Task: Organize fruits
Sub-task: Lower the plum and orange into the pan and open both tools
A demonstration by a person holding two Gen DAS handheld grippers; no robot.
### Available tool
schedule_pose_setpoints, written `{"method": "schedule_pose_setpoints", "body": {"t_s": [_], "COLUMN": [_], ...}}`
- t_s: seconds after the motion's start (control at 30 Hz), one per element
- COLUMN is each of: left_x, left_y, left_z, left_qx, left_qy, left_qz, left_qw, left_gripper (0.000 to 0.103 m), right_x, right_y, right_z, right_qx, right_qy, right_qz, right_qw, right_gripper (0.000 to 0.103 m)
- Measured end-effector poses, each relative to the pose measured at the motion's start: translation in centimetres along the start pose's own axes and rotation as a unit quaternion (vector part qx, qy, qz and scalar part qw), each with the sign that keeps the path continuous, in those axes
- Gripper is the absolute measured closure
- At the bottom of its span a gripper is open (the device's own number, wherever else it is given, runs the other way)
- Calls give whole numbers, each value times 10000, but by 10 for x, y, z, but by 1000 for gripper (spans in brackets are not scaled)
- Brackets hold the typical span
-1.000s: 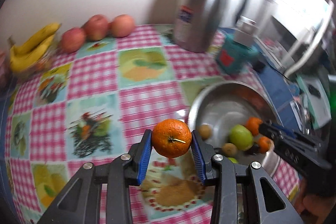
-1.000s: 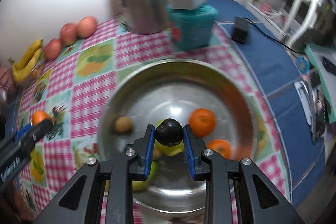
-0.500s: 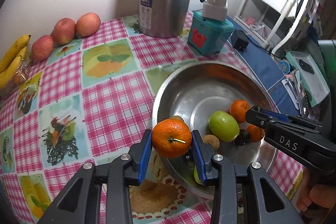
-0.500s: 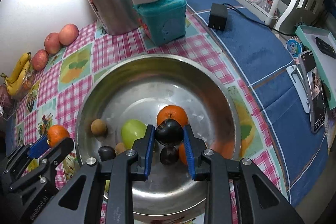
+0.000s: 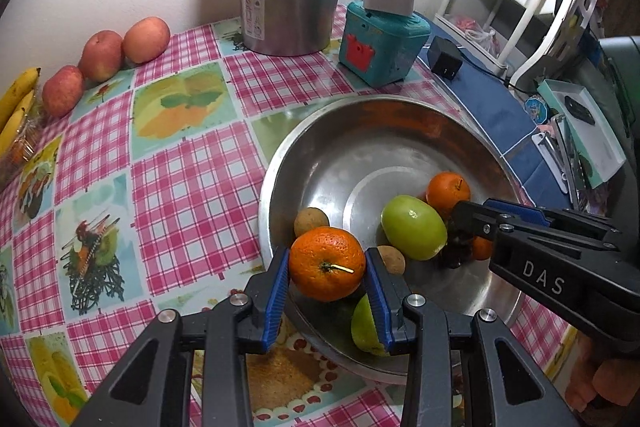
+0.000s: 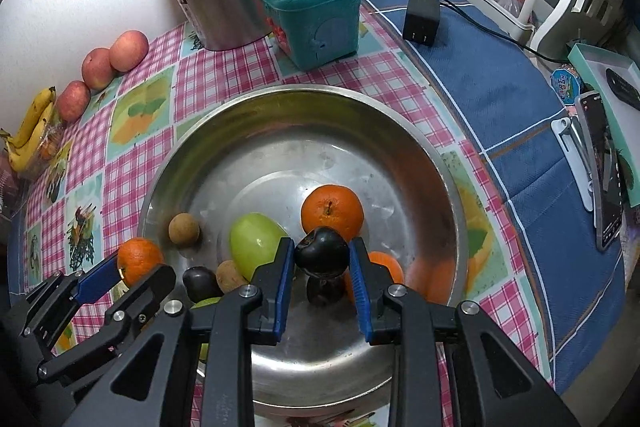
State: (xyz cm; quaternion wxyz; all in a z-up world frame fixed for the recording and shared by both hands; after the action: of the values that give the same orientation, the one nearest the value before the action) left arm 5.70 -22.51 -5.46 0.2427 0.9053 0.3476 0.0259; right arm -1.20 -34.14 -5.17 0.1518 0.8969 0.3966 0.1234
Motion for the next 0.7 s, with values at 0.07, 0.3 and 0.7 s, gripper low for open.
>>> {"method": "schedule_pose_setpoints", "body": {"t_s": [0.07,0.3,0.7], "left_x": [-1,-1,30], "left_y": [-1,-2,-21], "left_z": [1,-2,-32], "left_qx": [9,24,-146], "left_qy": [-2,-30,449], "left_qz": [13,-35,-618], "left_qw": [10000,10000,9970], "left_gripper": [63,59,25], "right_x": [1,3,7], "right_y": [0,-2,-17], "right_z": [-1,-2,-17], "right_qx": [-20,-46,-182], "right_qy": [-34,-67,51], "right_qz": [-25,-78,-145], "right_qw": [10000,9999,9997], "right_gripper": [74,74,62]}}
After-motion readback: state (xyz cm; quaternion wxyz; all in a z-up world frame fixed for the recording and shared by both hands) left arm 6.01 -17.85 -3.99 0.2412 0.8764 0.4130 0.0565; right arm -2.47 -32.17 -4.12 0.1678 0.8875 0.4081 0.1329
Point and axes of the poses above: each gripper's, at about its wrist camera, not at the fingertips, and z roughly the way its jaws point, x to its left, y to its top, the point moved 2 cm from there along z, roughly the way its jaws point, and after that the axes turned 5 degrees about z, right-handed, at the moved point
